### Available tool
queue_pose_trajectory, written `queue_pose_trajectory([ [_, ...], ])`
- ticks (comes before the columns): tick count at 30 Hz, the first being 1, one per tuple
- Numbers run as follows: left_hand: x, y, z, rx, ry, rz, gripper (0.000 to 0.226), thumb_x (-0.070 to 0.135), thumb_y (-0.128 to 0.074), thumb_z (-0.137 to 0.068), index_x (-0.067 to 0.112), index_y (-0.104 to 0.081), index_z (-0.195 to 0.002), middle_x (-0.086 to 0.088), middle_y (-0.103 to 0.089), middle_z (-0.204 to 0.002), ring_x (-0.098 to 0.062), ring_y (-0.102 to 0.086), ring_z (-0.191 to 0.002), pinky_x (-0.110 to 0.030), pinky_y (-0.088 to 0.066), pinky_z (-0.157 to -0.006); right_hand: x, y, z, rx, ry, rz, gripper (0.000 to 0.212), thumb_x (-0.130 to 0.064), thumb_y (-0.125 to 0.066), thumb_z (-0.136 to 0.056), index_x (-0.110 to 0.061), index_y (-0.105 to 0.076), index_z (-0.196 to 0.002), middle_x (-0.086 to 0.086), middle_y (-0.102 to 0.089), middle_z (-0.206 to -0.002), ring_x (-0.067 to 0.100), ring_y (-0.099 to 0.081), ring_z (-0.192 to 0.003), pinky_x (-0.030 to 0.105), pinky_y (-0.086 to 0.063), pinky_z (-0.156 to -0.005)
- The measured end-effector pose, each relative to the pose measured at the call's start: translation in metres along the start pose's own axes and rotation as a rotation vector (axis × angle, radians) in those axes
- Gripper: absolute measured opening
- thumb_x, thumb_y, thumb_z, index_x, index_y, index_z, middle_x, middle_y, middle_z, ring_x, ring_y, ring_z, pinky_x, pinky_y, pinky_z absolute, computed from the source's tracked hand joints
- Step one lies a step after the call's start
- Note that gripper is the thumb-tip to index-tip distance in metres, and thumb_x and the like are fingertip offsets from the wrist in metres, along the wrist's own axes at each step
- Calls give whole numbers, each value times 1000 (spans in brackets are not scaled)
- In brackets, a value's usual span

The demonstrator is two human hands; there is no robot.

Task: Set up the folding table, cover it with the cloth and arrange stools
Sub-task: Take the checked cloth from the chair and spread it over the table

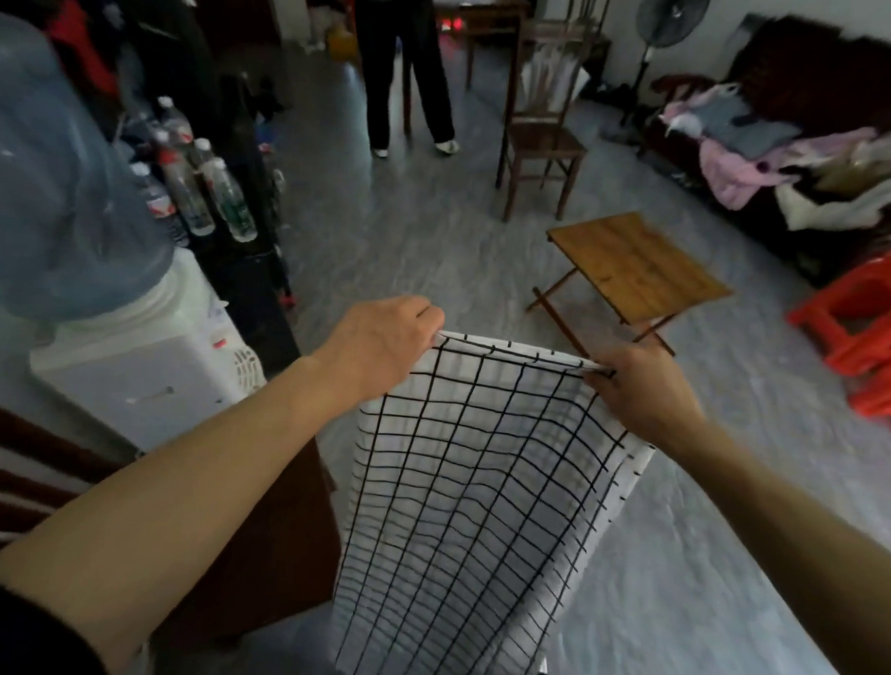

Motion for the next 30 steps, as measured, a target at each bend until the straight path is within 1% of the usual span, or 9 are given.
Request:
queue_pose_trajectory([
  [3,34,-18,-47,-55,-14,34,10,27,-48,-100,19,-54,-97,6,-55,-88,-14,-56,-74,-32,-53,-63,56,4,4,-12,-56,-1,9,-24,-66,-89,-21,-66,-80,-4,-60,-72,20,-58,-69,41,-53,-61],
  [6,80,-38,-106,-70,-50,48,11,26,-50,-99,17,-53,-93,4,-55,-85,-17,-57,-72,-32,-49,-58,125,19,7,-5,-126,-22,14,-24,-67,-89,-19,-63,-76,-3,-59,-73,22,-58,-72,41,-52,-61],
  [10,118,-44,-168,-65,-74,103,9,23,-50,-99,17,-53,-93,3,-56,-86,-18,-55,-70,-32,-45,-58,187,46,-4,15,-172,-41,25,-22,-68,-88,-30,-51,-71,-6,-55,-72,24,-58,-76,37,-48,-62],
  [12,122,-45,-197,-49,-80,105,9,24,-48,-100,18,-52,-94,5,-55,-86,-16,-55,-71,-32,-47,-61,206,57,-17,40,-178,-46,22,-22,-68,-88,-29,-55,-72,-8,-53,-72,22,-57,-75,35,-46,-61],
  [15,115,-50,-238,-11,-72,126,13,26,-46,-101,16,-53,-96,3,-56,-87,-16,-53,-72,-30,-42,-61,227,65,-45,74,-182,-51,7,-21,-70,-87,-22,-66,-81,-5,-56,-74,21,-55,-72,35,-44,-61],
  [17,104,-56,-266,14,-79,132,13,26,-47,-101,16,-55,-97,2,-56,-87,-16,-52,-72,-30,-41,-60,236,66,-66,97,-193,-65,9,-19,-70,-86,-25,-66,-81,-7,-54,-74,18,-52,-72,34,-43,-62],
  [20,82,-69,-312,45,-102,158,13,26,-49,-100,15,-56,-97,2,-57,-87,-17,-55,-74,-31,-45,-60,246,65,-104,100,-222,-62,22,-20,-69,-88,-33,-56,-75,-9,-53,-73,18,-54,-73,35,-45,-62],
  [25,40,-93,-383,104,-128,256,10,24,-54,-96,15,-58,-95,0,-59,-87,-20,-57,-76,-34,-47,-64,255,67,-171,121,-325,-10,16,-22,-68,-89,-27,-61,-76,-11,-53,-72,16,-55,-72,35,-47,-62],
  [30,-8,-113,-448,142,-139,292,7,22,-61,-93,15,-61,-93,-1,-61,-85,-23,-59,-75,-41,-49,-68,260,73,-243,160,-392,64,9,-24,-69,-89,-21,-67,-80,-6,-60,-75,17,-56,-71,37,-51,-62],
])
Point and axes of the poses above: each hand's wrist, its own z-axis away from the middle knuckle, its own y-axis out of the back of the hand, x = y × z, the point moved 3 cm from there along -z, towards the middle knuckle
